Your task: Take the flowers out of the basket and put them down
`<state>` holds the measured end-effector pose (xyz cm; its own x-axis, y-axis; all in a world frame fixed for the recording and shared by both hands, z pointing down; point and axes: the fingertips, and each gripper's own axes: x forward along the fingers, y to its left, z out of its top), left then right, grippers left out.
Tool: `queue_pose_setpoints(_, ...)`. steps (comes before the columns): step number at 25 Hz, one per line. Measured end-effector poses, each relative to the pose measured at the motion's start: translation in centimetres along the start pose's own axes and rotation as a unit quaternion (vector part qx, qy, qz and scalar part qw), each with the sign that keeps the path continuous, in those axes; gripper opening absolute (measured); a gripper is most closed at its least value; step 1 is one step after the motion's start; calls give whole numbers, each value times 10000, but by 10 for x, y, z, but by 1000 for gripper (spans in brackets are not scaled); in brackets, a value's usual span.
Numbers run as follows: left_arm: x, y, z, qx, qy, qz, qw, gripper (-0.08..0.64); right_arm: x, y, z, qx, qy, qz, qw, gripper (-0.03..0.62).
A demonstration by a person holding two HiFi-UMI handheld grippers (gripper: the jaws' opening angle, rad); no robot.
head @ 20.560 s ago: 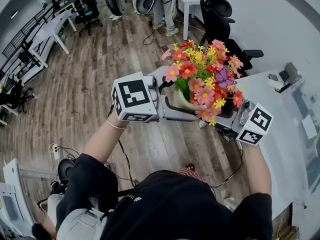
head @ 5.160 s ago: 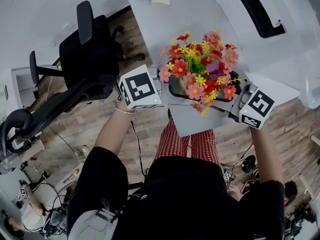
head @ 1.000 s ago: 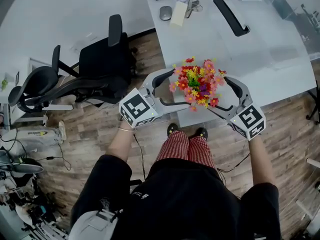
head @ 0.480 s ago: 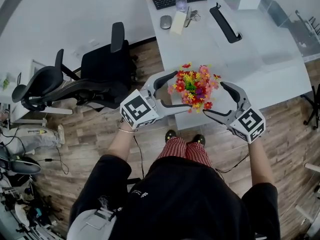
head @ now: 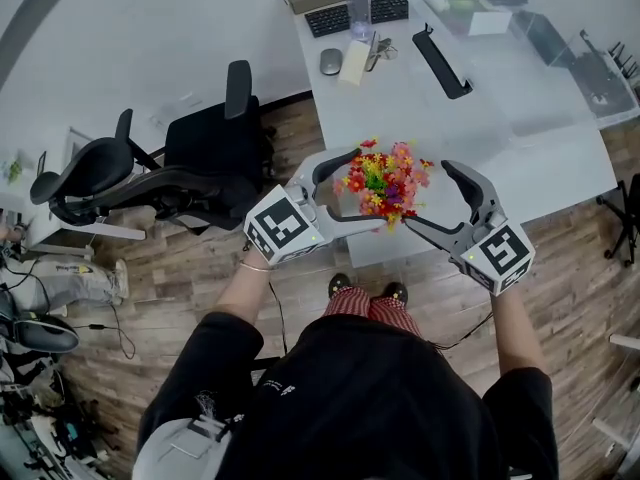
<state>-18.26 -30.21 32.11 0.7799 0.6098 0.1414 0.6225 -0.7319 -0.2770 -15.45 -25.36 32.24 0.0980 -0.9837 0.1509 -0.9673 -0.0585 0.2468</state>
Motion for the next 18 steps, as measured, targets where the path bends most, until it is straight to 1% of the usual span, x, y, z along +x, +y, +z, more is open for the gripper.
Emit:
queue_pose_setpoints(3,1,-3,9,66,-67,-40,9999,474,-2,2,13,-11,-155,-1,9999,456)
queue_pose_setpoints(6,4,-9,17,129,-113,-183,9997,474,-4,4,20,-35,-258,33,9997,456)
queue_pose_setpoints(8,6,-13,23,194,-147,-256,9994,474,-6,5,20,-26,-254,-4,9997,456)
queue_pose_setpoints(11,7,-18,32,279,-224,-321,9988,472,-9,6,31,-38,-386,-39,9992,456)
queue_pose_setpoints(13,8,-20,39,356,-288,-318,9984,468,-11,7,37,-47,-418,-57,9991,456)
queue_pose_setpoints(16,6,-20,50,487,-404,-257,9977,444,-15,4,46,-42,-524,-145,9985,448)
queue_pose_setpoints(18,5,-20,56,541,-482,-211,9971,419,-17,2,52,-62,-611,-229,9978,421)
